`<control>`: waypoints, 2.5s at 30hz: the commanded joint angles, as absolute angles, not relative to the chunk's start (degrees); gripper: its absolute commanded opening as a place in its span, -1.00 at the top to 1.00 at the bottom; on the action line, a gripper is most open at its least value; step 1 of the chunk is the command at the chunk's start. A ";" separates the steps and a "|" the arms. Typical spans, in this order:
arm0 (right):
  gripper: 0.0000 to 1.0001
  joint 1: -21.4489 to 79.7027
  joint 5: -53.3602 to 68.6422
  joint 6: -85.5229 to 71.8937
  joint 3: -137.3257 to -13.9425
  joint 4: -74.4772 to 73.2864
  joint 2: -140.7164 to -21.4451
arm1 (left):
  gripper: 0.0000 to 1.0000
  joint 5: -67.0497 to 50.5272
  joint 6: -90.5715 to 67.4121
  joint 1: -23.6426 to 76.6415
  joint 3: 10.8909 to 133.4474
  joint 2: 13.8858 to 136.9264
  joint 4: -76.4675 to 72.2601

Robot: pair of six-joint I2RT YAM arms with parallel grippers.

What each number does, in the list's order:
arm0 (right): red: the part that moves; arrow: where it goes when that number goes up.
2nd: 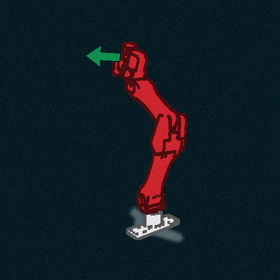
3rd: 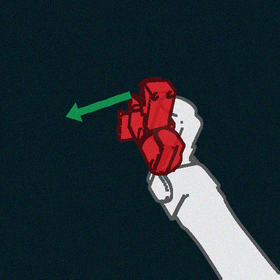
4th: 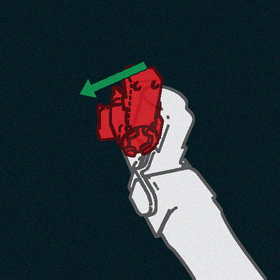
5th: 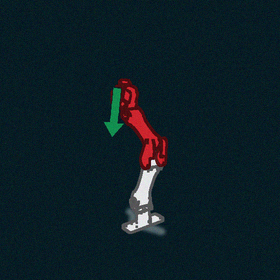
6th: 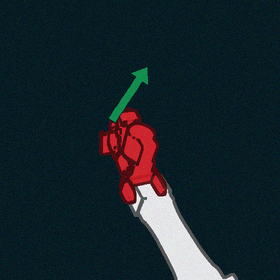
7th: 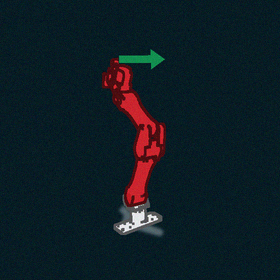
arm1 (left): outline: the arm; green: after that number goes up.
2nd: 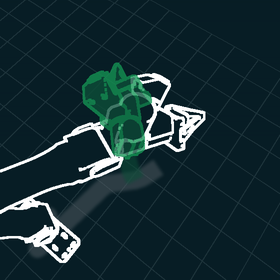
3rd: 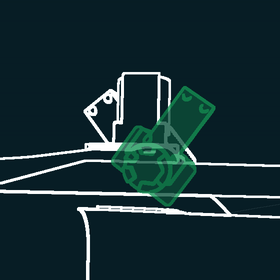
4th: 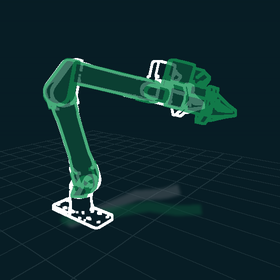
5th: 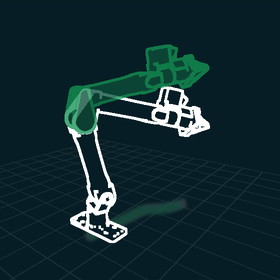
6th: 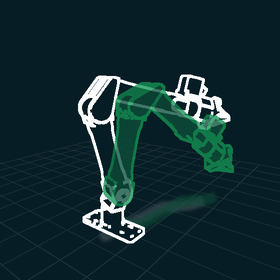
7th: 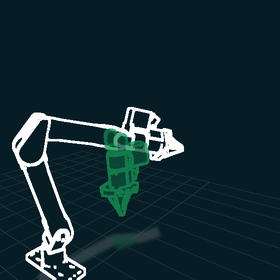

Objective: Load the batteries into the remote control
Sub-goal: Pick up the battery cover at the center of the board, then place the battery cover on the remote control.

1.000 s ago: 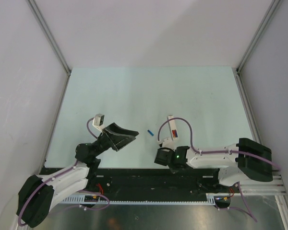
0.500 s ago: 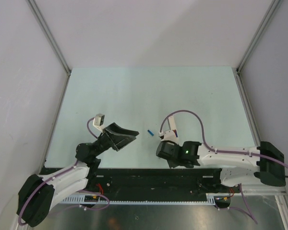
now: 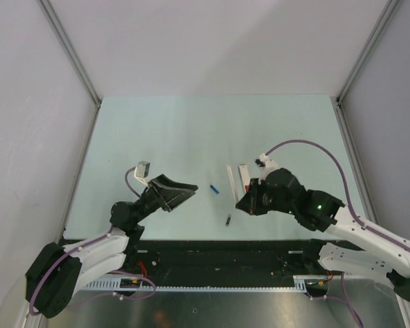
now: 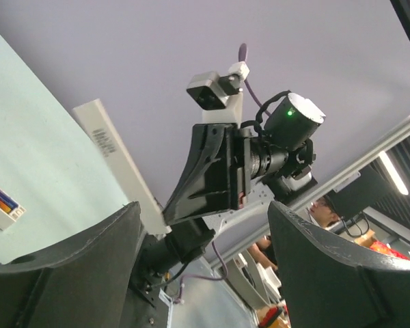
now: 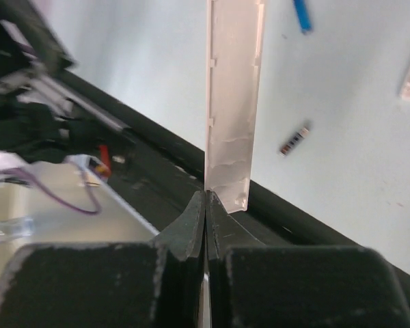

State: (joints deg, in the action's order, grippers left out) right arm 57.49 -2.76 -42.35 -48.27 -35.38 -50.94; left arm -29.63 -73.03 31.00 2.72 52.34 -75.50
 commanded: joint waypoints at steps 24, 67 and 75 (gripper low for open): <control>1.00 42.36 40.78 -65.65 -41.58 30.04 -46.14 | -0.63 -26.89 -75.94 28.83 23.54 60.21 -96.24; 1.00 42.19 42.98 -78.40 -32.78 55.37 -51.85 | 0.04 -32.96 -78.75 36.91 39.29 67.32 -96.33; 1.00 42.28 43.33 -78.75 -32.70 56.16 -52.38 | 0.23 -33.13 -78.75 37.27 39.81 67.32 -96.33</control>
